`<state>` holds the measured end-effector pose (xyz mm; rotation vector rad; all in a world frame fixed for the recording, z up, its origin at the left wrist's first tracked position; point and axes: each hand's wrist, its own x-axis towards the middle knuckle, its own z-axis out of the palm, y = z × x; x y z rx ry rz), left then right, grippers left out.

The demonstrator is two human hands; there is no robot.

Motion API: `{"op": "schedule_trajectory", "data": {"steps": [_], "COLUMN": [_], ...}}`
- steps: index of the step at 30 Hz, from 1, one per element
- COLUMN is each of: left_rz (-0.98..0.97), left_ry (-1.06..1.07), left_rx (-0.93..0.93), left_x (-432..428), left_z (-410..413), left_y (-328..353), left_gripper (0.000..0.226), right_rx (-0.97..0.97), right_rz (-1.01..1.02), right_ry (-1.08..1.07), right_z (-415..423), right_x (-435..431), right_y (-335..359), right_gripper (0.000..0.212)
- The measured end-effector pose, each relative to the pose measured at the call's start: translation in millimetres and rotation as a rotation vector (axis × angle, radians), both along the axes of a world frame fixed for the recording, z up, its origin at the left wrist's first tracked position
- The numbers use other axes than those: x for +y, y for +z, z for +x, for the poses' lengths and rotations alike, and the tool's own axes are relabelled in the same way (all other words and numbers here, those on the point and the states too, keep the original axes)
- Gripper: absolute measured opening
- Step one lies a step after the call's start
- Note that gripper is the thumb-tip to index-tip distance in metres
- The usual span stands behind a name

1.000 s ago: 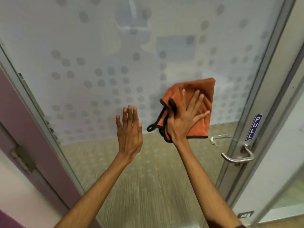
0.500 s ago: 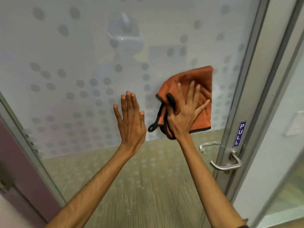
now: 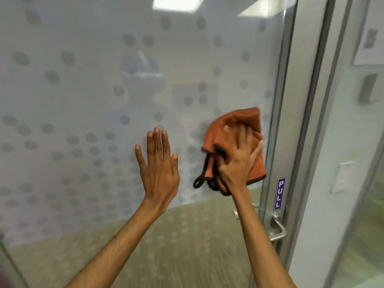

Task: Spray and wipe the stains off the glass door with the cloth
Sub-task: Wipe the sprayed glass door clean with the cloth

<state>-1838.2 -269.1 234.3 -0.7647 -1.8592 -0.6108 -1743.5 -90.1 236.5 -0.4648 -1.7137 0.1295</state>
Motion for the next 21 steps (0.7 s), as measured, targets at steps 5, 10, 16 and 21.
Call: {"op": "schedule_trajectory", "data": {"steps": [5, 10, 16, 21], "left_rz": [0.01, 0.073, 0.056, 0.102], "left_ry": [0.01, 0.022, -0.011, -0.004], "left_rx": [0.076, 0.131, 0.156, 0.19], "left_x": [4.2, 10.7, -2.3, -9.5], "left_z": [-1.5, -5.6, -9.5, -12.8], "left_y": [44.8, 113.9, 132.1, 158.3], "left_gripper": [0.066, 0.062, 0.06, 0.06], "right_rx": [0.318, -0.021, 0.204, 0.138], "right_rz": [-0.369, 0.137, -0.235, 0.067], "right_ry": [-0.04, -0.047, 0.022, -0.005], "right_z": [-8.1, -17.1, 2.7, -34.4], "right_x": [23.3, -7.4, 17.2, -39.9], "right_y": [123.7, 112.9, 178.8, 246.1], "right_gripper": [0.092, 0.064, 0.087, 0.071]}}
